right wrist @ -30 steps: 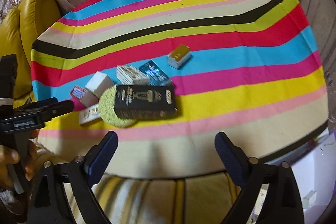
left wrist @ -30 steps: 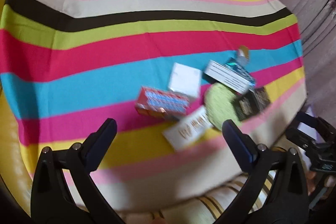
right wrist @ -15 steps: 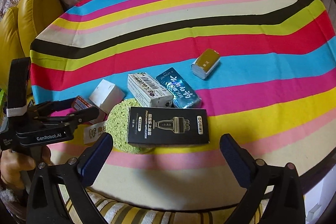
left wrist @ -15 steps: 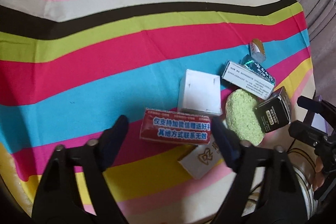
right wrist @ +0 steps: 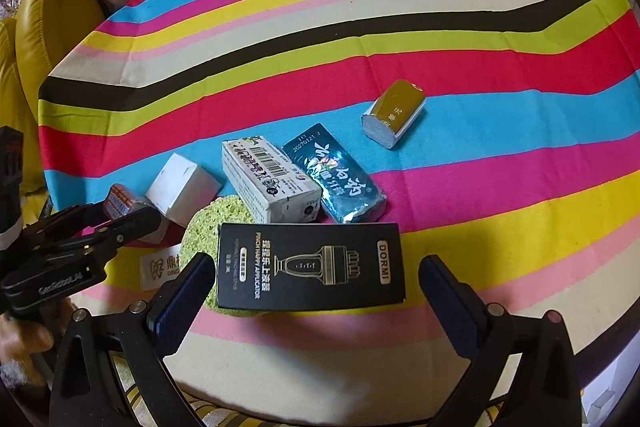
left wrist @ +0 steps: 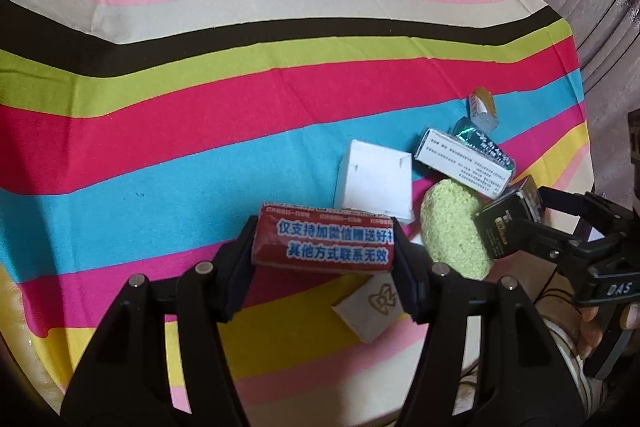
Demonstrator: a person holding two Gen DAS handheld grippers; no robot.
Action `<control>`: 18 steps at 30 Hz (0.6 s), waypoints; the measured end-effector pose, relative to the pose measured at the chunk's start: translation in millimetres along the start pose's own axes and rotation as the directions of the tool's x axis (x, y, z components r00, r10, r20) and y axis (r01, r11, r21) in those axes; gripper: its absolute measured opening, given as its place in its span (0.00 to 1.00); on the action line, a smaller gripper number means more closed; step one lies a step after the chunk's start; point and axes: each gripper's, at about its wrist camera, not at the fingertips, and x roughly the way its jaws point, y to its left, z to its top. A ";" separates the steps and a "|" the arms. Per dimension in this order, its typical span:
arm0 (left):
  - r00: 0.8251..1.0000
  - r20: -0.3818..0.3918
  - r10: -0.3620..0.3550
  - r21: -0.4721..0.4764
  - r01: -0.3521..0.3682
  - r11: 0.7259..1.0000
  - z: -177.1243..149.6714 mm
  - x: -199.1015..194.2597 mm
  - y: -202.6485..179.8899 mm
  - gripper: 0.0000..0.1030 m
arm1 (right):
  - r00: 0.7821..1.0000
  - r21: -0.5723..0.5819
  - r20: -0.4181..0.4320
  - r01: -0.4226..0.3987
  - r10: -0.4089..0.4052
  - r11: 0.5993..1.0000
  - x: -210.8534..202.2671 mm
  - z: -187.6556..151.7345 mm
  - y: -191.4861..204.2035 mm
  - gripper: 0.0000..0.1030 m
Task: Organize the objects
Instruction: 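Grasp the black DORMI box with the right tool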
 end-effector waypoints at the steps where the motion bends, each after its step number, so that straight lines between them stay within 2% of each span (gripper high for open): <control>1: 1.000 0.002 0.002 -0.003 -0.002 1.000 0.4 -1.5 -0.3 0.62 | 1.000 0.000 -0.001 0.000 0.000 1.000 1.5 0.2 0.9 0.99; 3: 1.000 0.005 0.016 -0.009 -0.016 1.000 -0.7 -3.6 -3.2 0.62 | 1.000 -0.005 0.000 0.006 -0.006 1.000 4.1 -0.9 1.7 0.91; 4: 1.000 0.006 0.020 -0.013 -0.020 1.000 0.1 -4.7 -3.5 0.62 | 1.000 -0.010 -0.002 0.009 -0.009 1.000 4.7 -1.6 2.7 0.84; 13: 0.997 0.026 0.071 -0.037 -0.070 0.997 -4.5 -20.2 -20.1 0.62 | 0.999 -0.029 0.045 0.013 -0.012 0.999 -12.3 -10.6 1.0 0.84; 18: 0.995 0.054 0.084 -0.012 -0.083 0.996 -10.1 -36.1 -42.8 0.62 | 0.997 -0.011 0.075 0.027 -0.026 1.000 -30.8 -20.9 -8.0 0.84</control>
